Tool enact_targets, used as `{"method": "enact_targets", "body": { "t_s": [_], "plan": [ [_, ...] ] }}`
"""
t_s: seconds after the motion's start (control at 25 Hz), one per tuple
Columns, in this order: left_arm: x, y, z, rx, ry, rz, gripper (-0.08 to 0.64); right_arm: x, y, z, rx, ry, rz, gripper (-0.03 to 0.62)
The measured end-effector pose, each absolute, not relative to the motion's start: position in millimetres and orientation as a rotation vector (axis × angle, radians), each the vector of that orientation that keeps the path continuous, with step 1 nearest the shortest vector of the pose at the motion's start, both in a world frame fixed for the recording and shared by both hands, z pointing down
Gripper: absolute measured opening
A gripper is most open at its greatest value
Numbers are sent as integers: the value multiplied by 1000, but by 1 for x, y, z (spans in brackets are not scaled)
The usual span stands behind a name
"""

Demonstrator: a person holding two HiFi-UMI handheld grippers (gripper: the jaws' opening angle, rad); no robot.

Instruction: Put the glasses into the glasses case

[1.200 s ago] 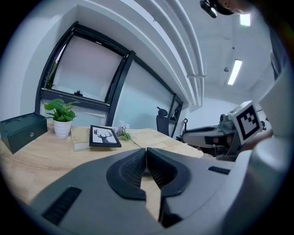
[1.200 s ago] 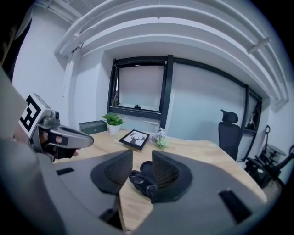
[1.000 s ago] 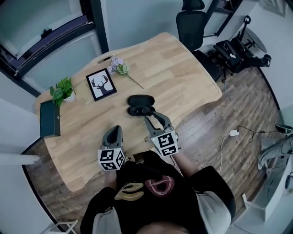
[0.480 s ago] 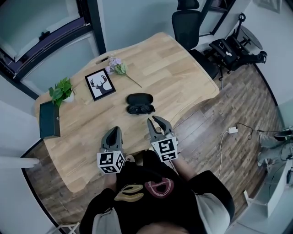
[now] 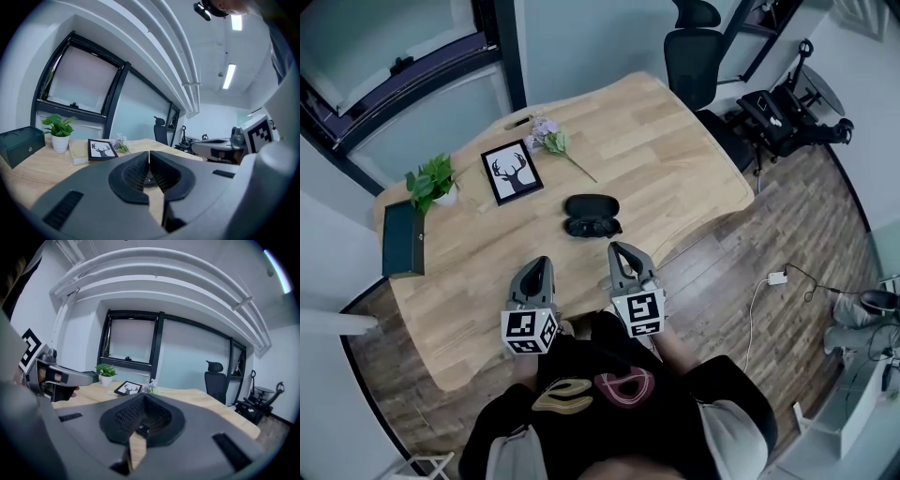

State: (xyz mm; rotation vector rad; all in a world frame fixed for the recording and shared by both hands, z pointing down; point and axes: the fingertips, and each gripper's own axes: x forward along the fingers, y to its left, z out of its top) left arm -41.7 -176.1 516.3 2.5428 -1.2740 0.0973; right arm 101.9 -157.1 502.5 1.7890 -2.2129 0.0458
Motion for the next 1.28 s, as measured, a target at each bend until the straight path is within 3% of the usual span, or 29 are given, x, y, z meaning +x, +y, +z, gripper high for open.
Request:
{"method": "enact_targets", "body": {
  "t_s": [1.28],
  "plan": [
    [-40,-189,526,2553,-1260,152,18,94,-170,508,1742,-2192,-48,9]
  ]
}}
